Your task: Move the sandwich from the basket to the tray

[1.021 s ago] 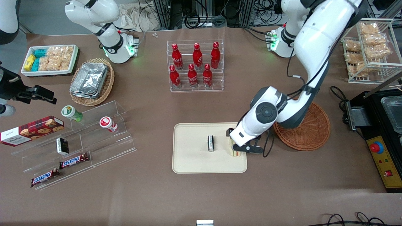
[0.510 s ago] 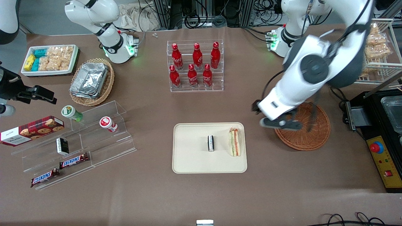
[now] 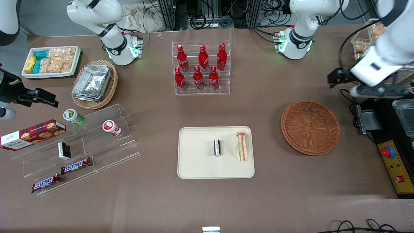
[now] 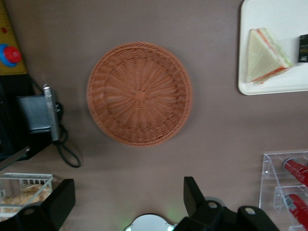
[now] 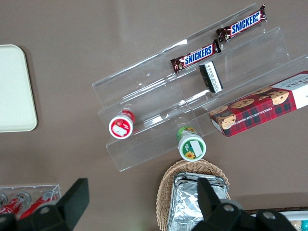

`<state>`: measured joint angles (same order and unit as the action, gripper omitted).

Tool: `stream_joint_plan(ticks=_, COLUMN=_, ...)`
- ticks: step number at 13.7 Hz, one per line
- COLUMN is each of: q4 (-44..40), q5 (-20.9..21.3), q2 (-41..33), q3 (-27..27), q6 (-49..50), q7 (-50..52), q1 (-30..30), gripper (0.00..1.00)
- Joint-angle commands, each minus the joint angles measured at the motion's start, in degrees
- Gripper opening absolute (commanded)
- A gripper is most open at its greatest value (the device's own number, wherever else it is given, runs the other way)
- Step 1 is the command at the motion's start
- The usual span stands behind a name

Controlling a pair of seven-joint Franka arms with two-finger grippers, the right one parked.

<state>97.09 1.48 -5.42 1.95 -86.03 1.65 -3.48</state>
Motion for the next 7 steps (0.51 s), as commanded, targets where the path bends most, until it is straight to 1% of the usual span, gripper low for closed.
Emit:
stream_joint_plan(ticks=1, q4=1.8, q5=-1.6, q2=-2.8, q3=-2.6, q6=-0.1, q7=-2.6, q1=-0.5, gripper=1.00)
stream_joint_plan(ticks=4, q4=-7.2, q5=-1.7, q2=3.6, q3=-1.9, q6=0.5, q7=-2.3, q1=-0.6, gripper=1.00)
stream_joint_plan(ticks=6, q4=-8.2, q5=-0.8, q2=4.3, q3=0.1, q6=0.5, q7=-1.6, q1=-0.6, gripper=1.00)
stream_joint_plan(ticks=7, q4=-8.4, q5=-0.8, q2=4.6, q3=0.2, q6=0.5, q7=-1.5, q1=-0.6, gripper=1.00)
